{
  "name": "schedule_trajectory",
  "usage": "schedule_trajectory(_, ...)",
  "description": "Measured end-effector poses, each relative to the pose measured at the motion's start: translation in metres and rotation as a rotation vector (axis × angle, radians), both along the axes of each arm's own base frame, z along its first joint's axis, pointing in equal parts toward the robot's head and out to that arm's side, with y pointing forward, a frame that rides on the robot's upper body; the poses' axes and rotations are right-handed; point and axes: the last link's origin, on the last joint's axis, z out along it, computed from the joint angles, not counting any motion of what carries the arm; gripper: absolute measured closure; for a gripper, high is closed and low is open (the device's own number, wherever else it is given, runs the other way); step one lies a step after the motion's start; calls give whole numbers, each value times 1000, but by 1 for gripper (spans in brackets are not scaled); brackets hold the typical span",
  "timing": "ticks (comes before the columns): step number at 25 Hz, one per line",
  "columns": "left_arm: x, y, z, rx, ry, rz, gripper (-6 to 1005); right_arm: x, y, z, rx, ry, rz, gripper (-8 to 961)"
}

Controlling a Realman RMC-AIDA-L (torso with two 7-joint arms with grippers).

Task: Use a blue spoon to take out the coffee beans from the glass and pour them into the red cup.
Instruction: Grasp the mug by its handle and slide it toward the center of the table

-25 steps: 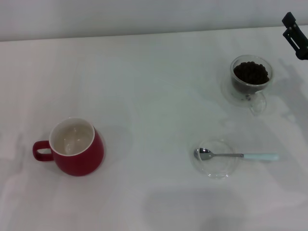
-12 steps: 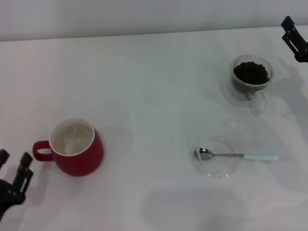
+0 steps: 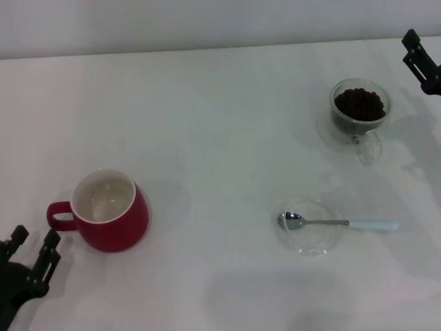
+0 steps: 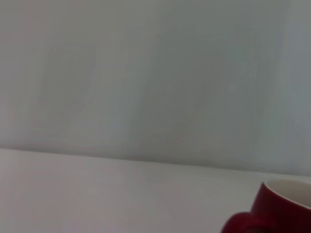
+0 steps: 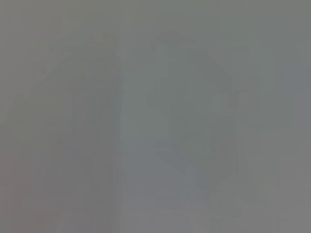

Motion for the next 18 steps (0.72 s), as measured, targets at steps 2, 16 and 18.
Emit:
schedule_trajectory(2, 1, 5, 1, -1, 5, -8, 450, 0, 0, 0, 0, 1, 0, 168)
schedule_trajectory(16, 4, 31, -1, -32, 45, -25, 454, -1, 1, 0, 2, 1, 3, 168)
schedule_trajectory(18, 4, 34, -1, -32, 48, -30, 454, -1, 1, 0, 3, 1, 4, 168)
